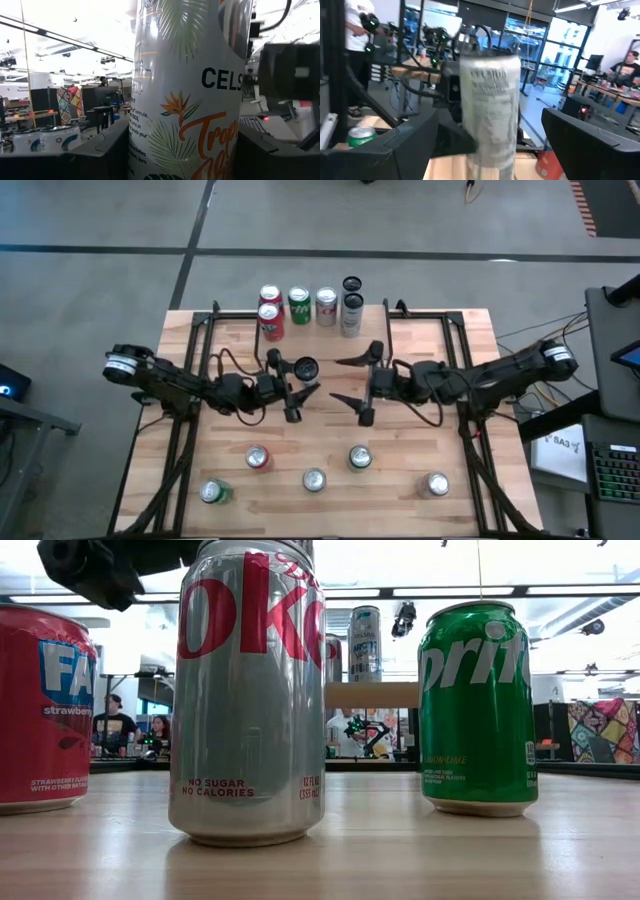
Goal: Place canned beverage on shelf
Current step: Put the white-yellow soda can on the shelf
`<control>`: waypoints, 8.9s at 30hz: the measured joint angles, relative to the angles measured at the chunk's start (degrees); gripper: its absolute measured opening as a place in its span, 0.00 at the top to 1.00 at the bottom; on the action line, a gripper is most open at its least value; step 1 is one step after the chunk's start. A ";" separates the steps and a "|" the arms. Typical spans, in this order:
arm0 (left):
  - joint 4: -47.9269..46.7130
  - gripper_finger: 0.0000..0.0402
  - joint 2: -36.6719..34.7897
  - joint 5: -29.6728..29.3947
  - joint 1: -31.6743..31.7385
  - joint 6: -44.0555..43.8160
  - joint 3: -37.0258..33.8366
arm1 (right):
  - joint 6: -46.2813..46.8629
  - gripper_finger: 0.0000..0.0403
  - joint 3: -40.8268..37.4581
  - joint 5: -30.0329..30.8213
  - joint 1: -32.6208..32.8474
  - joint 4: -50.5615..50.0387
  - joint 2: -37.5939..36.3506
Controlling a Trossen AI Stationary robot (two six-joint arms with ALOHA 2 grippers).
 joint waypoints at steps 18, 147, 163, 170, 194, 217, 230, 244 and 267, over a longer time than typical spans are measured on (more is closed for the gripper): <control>-0.33 0.43 0.22 -2.71 0.02 -0.17 -0.15 | -1.15 0.15 10.35 0.00 -1.85 -0.17 11.02; -22.15 0.15 -24.96 -9.18 -0.59 2.49 0.66 | 12.72 0.43 -21.92 -5.80 -28.98 1.33 -16.15; -22.15 0.15 -24.96 -9.18 -0.57 2.47 0.66 | 12.10 0.43 -23.62 -4.60 -28.98 1.67 -16.15; -22.43 0.15 -24.94 -9.16 -0.57 2.45 0.66 | 11.75 0.43 -24.01 -4.54 -28.98 1.64 -16.15; -22.87 0.15 -24.94 -9.16 -0.57 2.45 0.66 | 11.44 0.43 -24.79 -2.65 -28.94 1.50 -16.00; -23.33 0.15 -24.92 -9.18 -0.57 2.43 0.66 | 10.61 0.42 -24.82 -1.65 -28.96 7.46 -9.78; -23.42 0.15 -24.92 -9.18 -0.57 2.43 0.66 | 10.51 0.20 -24.78 -1.33 -28.96 7.13 -9.94; -25.73 0.15 -24.92 -9.21 -0.57 1.30 0.66 | 9.22 0.20 -17.22 -1.39 -28.96 1.46 -10.28; -34.02 0.18 -24.90 -11.89 -0.57 2.08 3.72 | 9.55 0.27 14.01 -1.98 -22.92 -40.51 -10.55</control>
